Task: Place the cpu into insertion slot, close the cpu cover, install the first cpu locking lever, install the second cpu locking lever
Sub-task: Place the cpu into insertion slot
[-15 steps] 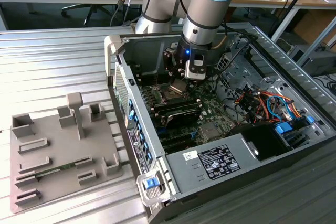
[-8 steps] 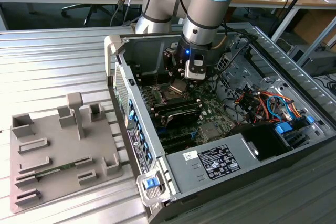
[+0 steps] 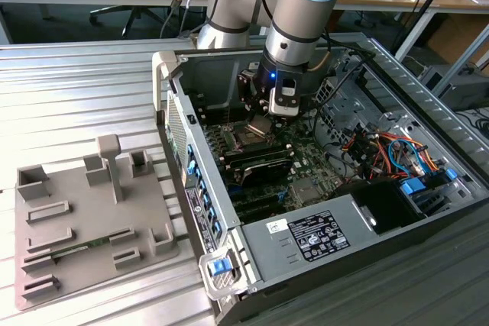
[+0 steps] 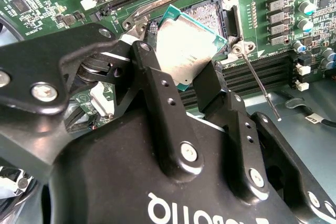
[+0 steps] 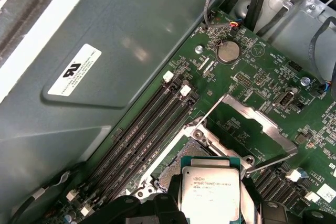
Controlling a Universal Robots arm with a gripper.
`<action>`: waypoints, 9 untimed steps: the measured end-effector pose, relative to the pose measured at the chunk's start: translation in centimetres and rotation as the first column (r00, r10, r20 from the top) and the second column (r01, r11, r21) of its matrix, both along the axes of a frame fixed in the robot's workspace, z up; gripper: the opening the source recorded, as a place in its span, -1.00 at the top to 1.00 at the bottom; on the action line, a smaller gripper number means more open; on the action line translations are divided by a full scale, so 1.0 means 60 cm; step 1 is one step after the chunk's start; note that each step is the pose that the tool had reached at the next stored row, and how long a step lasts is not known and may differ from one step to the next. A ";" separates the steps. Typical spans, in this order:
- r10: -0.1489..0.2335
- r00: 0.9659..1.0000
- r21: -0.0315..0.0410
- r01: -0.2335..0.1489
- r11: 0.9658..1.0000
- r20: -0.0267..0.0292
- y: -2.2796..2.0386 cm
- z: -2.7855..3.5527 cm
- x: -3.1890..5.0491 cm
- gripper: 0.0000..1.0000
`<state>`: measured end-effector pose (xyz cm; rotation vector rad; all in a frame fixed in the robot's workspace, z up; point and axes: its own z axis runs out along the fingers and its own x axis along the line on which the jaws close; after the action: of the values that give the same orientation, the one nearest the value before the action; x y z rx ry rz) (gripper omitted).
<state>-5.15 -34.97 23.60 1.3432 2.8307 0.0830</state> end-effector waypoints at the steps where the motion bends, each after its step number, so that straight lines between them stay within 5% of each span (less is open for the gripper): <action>1: -0.001 1.000 0.000 0.001 1.000 0.000 0.0000 0.000 0.000 -0.06; 9: -0.004 1.000 0.000 0.004 1.000 0.000 0.0000 0.000 0.000 -0.06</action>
<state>-5.15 -34.97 23.60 1.3485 2.8281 0.0830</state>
